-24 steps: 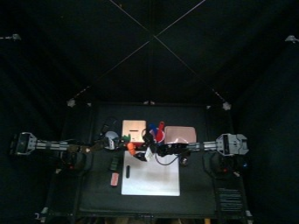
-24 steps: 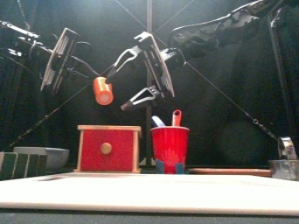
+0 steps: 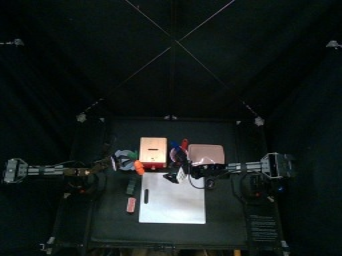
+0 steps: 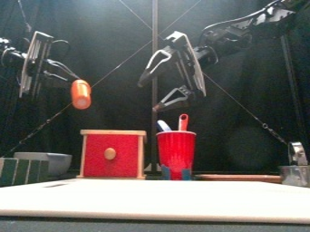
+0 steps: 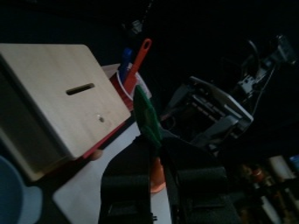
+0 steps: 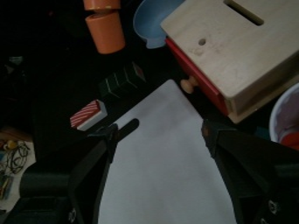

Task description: Set carrot in bowl

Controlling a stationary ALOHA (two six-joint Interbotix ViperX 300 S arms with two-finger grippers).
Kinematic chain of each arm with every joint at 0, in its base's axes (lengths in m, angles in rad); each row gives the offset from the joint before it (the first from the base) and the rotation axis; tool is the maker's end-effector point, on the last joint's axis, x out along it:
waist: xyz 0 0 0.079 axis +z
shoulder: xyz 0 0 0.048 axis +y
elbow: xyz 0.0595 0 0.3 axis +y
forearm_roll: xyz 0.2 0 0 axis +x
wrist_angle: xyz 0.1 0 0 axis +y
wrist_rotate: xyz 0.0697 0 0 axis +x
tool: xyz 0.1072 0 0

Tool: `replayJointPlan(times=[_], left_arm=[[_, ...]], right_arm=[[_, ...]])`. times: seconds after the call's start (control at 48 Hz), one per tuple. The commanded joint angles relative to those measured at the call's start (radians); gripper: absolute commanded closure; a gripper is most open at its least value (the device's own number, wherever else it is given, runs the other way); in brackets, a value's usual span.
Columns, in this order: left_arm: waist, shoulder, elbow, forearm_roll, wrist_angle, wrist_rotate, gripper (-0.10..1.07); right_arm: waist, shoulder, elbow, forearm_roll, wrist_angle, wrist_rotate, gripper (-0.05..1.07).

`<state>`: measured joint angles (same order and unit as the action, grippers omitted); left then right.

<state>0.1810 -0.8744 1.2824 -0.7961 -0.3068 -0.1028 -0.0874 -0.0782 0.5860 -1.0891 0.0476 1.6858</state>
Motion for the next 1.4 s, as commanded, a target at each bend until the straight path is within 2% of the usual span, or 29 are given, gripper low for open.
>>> replayJointPlan(times=[0.0,0.125,0.25,0.562,0.771,1.0,1.375], left_arm=[[0.043,-0.009,0.006,0.103,0.020,0.002,0.57],[0.117,-0.011,0.023,0.212,0.051,0.002,0.53],[0.201,-0.015,0.028,0.278,0.083,0.002,0.50],[0.318,-0.015,0.057,0.385,0.225,0.005,0.50],[0.385,-0.017,0.074,0.520,0.275,0.006,0.50],[0.430,-0.017,0.075,0.551,0.351,0.003,0.43],[0.428,-0.017,0.069,0.552,0.364,0.009,0.10]], right_arm=[[0.003,-0.052,0.006,0.002,0.002,-0.002,-0.02],[0.000,-0.080,0.037,0.000,0.008,-0.002,-0.02],[-0.002,-0.104,0.064,0.002,0.014,-0.002,-0.02],[-0.003,-0.163,0.138,-0.003,0.017,-0.003,-0.02],[-0.005,-0.230,0.202,-0.005,0.018,-0.002,-0.02],[-0.005,-0.295,0.267,-0.006,0.037,-0.003,-0.02],[-0.003,-0.351,0.322,-0.012,0.072,0.002,-0.02]])
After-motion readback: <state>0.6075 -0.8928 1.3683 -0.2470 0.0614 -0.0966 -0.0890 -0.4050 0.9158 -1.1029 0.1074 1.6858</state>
